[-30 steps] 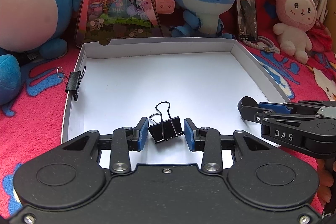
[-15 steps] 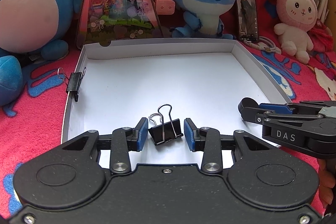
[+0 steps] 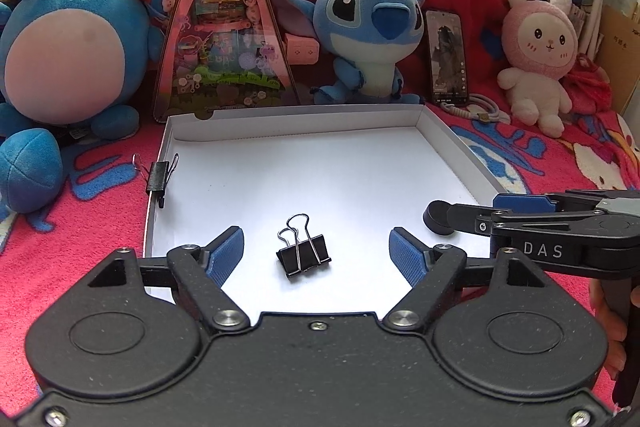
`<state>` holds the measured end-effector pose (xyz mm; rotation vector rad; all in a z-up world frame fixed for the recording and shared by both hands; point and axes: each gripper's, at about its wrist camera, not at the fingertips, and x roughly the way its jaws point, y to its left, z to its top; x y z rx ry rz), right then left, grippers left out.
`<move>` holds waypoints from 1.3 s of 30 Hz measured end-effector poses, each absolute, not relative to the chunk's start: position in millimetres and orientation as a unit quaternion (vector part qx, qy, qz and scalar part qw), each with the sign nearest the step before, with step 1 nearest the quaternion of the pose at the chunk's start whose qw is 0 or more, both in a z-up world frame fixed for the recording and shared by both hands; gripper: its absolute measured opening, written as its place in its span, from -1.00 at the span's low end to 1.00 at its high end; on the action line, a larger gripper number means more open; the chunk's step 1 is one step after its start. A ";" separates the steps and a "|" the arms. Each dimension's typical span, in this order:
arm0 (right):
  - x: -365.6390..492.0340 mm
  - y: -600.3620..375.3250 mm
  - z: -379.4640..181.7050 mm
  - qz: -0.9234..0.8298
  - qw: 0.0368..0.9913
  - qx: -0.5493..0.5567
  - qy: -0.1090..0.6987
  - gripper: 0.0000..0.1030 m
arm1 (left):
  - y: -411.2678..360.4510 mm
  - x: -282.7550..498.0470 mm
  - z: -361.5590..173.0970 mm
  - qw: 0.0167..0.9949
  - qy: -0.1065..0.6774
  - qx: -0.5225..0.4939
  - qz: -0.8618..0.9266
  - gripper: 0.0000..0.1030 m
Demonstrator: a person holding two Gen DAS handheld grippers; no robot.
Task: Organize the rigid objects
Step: 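Open both grippers to release the clip and puck in the tray, then move both tools back toward the remaining objects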
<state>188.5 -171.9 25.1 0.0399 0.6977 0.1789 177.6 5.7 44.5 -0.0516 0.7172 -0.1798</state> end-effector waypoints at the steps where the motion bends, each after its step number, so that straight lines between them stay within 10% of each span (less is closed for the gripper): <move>1: 185.5 -173.1 26.7 0.089 0.937 0.021 0.338 0.37 | 5.2 172.9 46.1 0.933 0.349 -0.024 -0.089 0.60; 15: 115.8 -179.1 37.9 0.115 0.955 -0.012 0.274 0.73 | -1.9 98.3 46.0 0.939 0.326 -0.029 -0.103 0.66; 39: 24.4 -184.0 10.7 0.093 0.968 -0.045 0.228 0.77 | -1.0 22.0 29.8 0.949 0.308 -0.021 -0.072 0.67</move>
